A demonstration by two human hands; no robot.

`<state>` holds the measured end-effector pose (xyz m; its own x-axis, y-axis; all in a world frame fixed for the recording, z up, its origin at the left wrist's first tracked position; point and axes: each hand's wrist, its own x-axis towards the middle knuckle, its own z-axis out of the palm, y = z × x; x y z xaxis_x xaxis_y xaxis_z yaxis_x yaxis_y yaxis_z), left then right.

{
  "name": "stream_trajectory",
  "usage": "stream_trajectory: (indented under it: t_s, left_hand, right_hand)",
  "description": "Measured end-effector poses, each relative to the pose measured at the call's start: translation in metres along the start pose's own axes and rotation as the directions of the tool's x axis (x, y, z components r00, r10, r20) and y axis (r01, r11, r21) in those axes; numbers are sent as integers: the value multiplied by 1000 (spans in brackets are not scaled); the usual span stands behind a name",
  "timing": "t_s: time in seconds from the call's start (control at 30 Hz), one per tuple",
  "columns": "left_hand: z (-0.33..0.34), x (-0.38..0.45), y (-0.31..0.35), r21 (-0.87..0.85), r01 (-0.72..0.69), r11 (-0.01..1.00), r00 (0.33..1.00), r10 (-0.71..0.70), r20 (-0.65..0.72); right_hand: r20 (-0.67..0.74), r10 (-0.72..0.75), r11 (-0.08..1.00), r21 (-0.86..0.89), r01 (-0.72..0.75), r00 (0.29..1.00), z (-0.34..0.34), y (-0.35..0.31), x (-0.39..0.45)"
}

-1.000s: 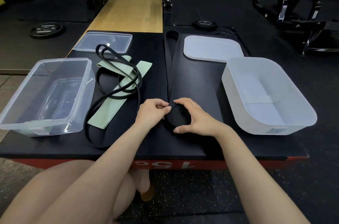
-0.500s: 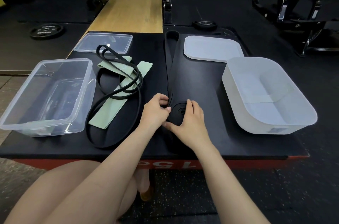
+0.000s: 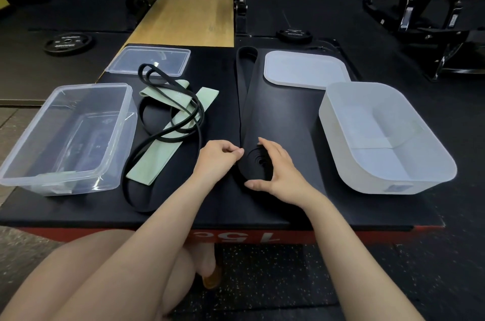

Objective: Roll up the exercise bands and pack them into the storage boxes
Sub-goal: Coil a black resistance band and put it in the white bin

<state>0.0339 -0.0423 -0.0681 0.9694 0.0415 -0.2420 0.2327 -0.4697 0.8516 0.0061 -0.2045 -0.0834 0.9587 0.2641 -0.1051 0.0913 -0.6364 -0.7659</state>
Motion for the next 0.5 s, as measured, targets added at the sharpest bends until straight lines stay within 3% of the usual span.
stream_trajectory:
  t_s: [0.23, 0.5]
  left_hand:
    - [-3, 1, -4, 54, 10, 998, 999, -13, 45]
    - [3, 0, 1, 113, 16, 993, 999, -13, -30]
  right_hand:
    - [209, -32, 997, -56, 44, 977, -21, 1, 10]
    - [158, 42, 978, -210, -9, 987, -17, -9, 8]
